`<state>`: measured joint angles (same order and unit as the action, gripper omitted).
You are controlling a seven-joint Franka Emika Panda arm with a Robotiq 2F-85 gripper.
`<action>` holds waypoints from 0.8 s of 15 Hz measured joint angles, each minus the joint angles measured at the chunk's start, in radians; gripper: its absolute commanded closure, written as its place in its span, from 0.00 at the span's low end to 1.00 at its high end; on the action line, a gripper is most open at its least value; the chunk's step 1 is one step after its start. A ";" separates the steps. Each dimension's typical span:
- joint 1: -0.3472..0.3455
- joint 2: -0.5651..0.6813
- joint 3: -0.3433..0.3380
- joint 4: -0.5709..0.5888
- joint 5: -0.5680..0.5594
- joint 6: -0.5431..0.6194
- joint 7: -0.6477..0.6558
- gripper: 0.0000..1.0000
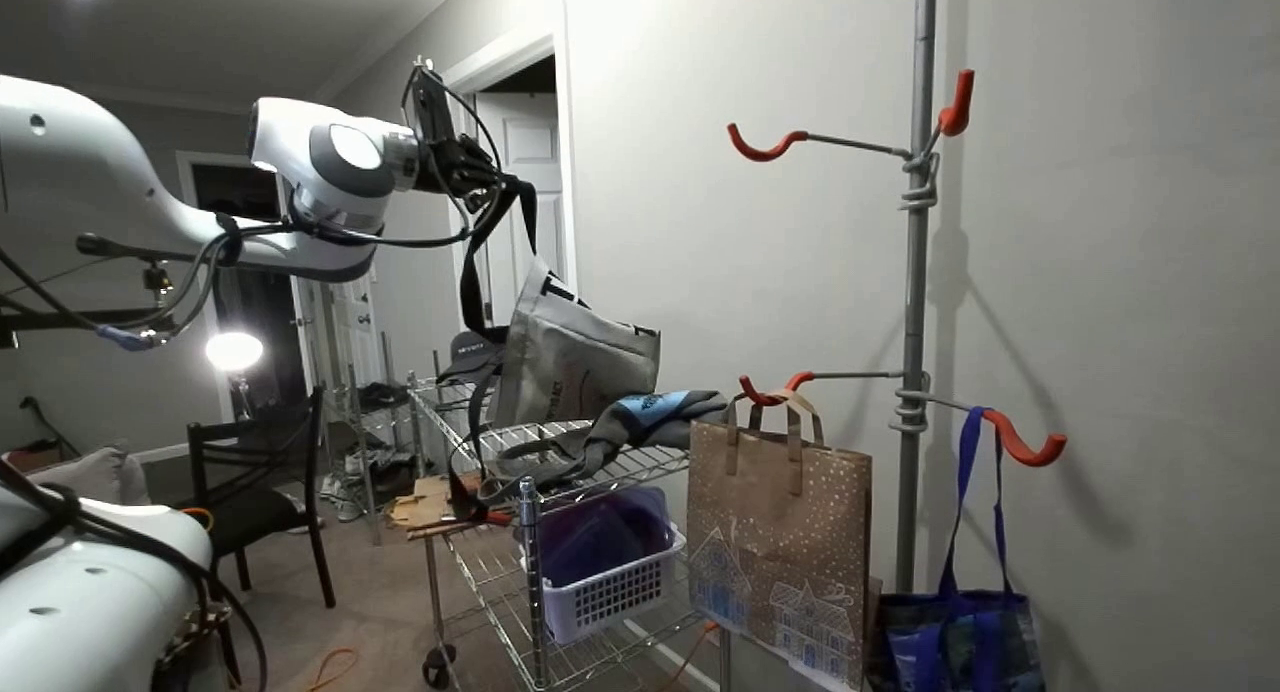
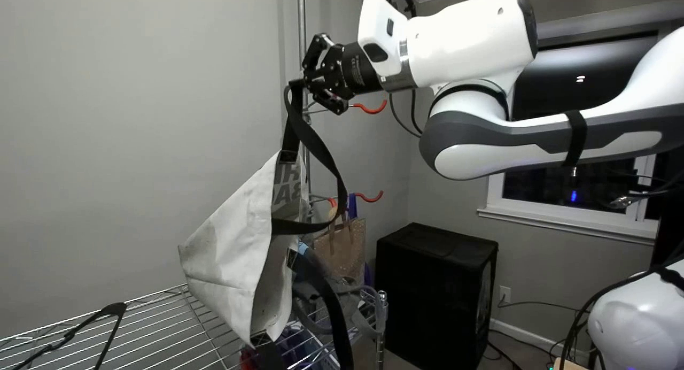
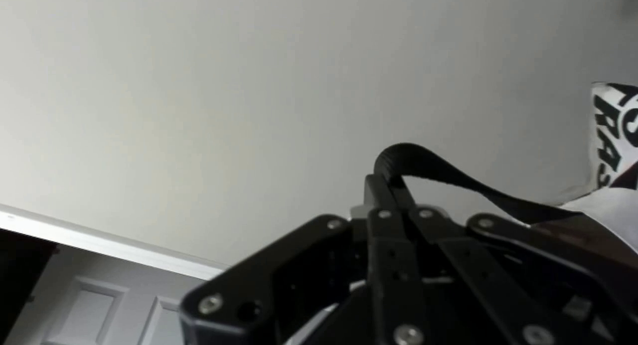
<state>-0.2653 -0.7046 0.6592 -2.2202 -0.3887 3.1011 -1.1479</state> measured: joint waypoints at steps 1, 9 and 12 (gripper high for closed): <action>-0.022 -0.014 0.007 0.020 -0.023 -0.003 0.038 1.00; -0.178 -0.063 0.026 0.153 -0.164 -0.049 0.247 1.00; -0.221 -0.065 0.022 0.210 -0.211 -0.108 0.315 1.00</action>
<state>-0.4860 -0.7692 0.6815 -2.0104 -0.5998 2.9932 -0.8332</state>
